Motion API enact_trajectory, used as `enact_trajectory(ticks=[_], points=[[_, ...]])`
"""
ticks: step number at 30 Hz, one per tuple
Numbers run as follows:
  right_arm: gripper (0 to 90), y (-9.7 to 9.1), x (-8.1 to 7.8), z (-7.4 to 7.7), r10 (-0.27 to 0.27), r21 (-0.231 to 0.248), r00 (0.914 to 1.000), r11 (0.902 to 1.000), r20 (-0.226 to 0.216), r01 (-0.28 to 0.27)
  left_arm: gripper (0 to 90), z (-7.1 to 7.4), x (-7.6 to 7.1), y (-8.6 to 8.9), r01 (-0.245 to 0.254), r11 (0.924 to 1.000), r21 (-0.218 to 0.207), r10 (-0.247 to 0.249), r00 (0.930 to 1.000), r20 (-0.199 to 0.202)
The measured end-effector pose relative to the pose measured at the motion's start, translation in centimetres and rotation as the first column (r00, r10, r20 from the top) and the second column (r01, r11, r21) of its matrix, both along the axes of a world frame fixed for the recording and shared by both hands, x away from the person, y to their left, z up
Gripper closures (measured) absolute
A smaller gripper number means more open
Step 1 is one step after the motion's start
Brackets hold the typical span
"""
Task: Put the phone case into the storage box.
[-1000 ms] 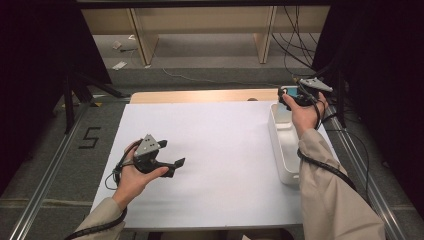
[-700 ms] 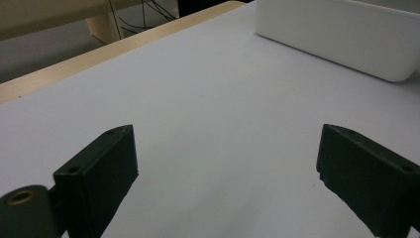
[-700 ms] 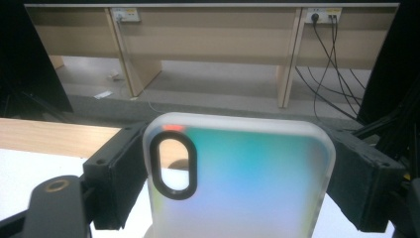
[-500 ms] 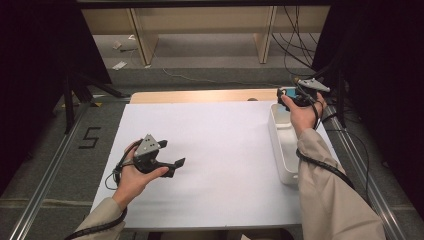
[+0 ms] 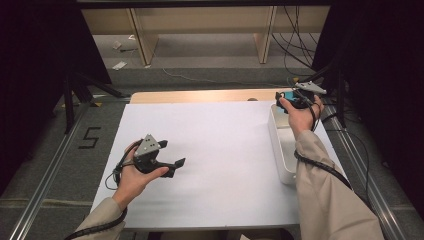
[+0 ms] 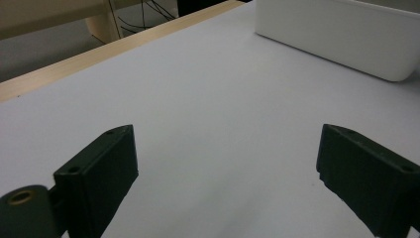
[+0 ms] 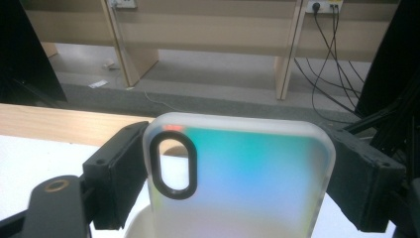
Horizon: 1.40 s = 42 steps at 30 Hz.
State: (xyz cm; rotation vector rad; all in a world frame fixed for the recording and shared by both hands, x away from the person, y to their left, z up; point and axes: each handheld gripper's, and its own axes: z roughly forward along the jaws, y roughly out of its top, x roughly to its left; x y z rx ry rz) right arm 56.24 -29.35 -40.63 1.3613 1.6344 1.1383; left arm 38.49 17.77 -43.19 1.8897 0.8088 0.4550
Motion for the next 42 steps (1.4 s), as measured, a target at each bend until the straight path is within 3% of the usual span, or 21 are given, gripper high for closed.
enact_trajectory(ticks=[33,42], points=[[17.6,0.4,0.7,-1.3,0.014,-0.028,0.9999,0.9995,-0.009,-0.014,8.1,0.0,0.0,0.0,0.002,1.0,-0.003,-0.002,1.0,0.002],[6.0,0.4,0.9,-1.8,0.027,-0.029,0.9993,0.9992,-0.025,-0.028,8.1,0.0,0.0,0.0,0.002,1.0,-0.002,-0.002,1.0,0.001]])
